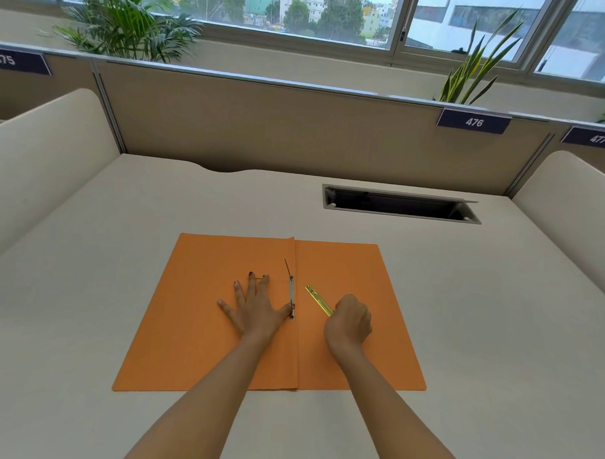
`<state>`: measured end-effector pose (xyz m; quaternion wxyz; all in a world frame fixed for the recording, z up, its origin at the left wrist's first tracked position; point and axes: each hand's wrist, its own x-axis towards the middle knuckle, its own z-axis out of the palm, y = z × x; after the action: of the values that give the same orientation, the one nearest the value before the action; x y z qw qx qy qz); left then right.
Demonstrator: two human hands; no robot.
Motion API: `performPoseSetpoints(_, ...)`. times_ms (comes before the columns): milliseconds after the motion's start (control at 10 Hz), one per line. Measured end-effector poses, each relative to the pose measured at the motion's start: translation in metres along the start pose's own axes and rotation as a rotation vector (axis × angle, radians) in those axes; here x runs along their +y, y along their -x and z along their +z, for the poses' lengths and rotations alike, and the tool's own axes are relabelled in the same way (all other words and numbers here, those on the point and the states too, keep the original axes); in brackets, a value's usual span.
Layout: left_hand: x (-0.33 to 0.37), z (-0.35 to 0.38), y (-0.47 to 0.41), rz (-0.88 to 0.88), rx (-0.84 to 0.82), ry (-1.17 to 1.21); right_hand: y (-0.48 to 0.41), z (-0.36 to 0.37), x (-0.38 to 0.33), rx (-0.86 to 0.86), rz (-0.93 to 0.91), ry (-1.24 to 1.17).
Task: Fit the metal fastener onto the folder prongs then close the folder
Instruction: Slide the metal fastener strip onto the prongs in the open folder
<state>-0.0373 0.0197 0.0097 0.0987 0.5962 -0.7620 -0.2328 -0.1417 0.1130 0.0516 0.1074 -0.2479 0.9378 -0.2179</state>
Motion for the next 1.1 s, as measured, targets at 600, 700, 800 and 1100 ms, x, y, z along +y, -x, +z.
performPoseSetpoints(600, 0.003, 0.001, 0.0, -0.009, -0.007, -0.006, 0.003, -0.004, 0.001, 0.014, -0.042, 0.029)
performPoseSetpoints(700, 0.003, 0.0, 0.0, -0.008, -0.003, 0.003, 0.001, -0.004, 0.001, -0.004, -0.017, 0.01)
performPoseSetpoints(800, 0.003, 0.001, 0.0, -0.013, -0.007, -0.009, -0.002, -0.005, 0.003, -0.038, -0.006, -0.015)
performPoseSetpoints(1100, 0.003, 0.001, 0.0, -0.015, -0.01, -0.004, -0.011, -0.005, 0.008, -0.113, 0.005, -0.123)
